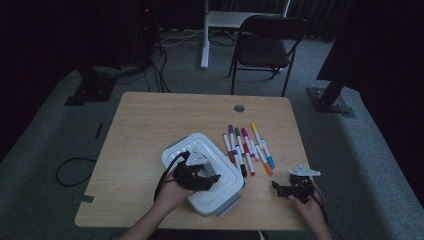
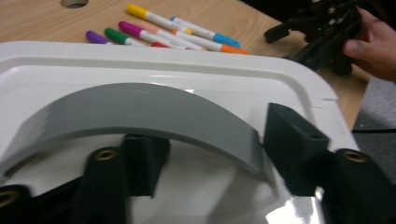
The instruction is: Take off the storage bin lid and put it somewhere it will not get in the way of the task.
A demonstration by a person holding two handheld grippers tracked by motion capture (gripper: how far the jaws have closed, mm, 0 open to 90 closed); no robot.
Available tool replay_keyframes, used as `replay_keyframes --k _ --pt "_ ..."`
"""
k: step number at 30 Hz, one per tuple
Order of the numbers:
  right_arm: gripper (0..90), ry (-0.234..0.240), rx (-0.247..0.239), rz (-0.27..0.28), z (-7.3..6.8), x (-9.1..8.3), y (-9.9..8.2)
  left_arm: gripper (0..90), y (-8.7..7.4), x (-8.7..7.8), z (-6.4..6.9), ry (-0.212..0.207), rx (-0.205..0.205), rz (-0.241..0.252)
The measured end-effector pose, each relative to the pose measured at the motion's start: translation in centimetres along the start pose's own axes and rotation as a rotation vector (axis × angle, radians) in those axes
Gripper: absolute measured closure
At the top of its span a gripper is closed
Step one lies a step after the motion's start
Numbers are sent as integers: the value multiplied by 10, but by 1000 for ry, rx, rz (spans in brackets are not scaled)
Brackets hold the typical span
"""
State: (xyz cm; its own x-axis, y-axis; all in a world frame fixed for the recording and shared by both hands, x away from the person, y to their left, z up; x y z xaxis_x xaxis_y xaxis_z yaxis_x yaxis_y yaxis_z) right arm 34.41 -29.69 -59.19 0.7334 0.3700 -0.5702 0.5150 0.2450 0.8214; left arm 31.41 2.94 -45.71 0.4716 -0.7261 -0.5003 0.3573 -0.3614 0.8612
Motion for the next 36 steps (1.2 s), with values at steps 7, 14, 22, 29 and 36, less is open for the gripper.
replay_keyframes --k 7,14,22,29,36 --pt "121 -8 5 0 0 1 0 594 -1 -2 1 -59 -36 21" --pt "122 -9 4 0 0 1 0 652 3 -9 5 -105 1 35" --pt "122 -8 5 1 0 1 0 728 15 -32 15 -176 48 55" --pt "122 -9 6 1 0 1 0 738 25 -56 18 -216 69 89" --pt "121 -9 5 1 0 1 1 781 24 -77 9 -219 88 86"
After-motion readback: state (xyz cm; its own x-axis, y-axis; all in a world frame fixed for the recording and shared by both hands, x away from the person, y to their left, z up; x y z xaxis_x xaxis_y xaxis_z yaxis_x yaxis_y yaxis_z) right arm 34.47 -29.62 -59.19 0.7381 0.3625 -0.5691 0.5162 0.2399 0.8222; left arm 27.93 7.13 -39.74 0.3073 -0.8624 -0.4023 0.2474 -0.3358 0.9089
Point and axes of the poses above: each handheld gripper's, and its own axes: x roughly forward along the jaws, y roughly out of its top, z roughly to its right, the point moved 6 cm from there along x, roughly forward along the jaws, and after that the axes turned 9 degrees about z, right-handed, at the moved point
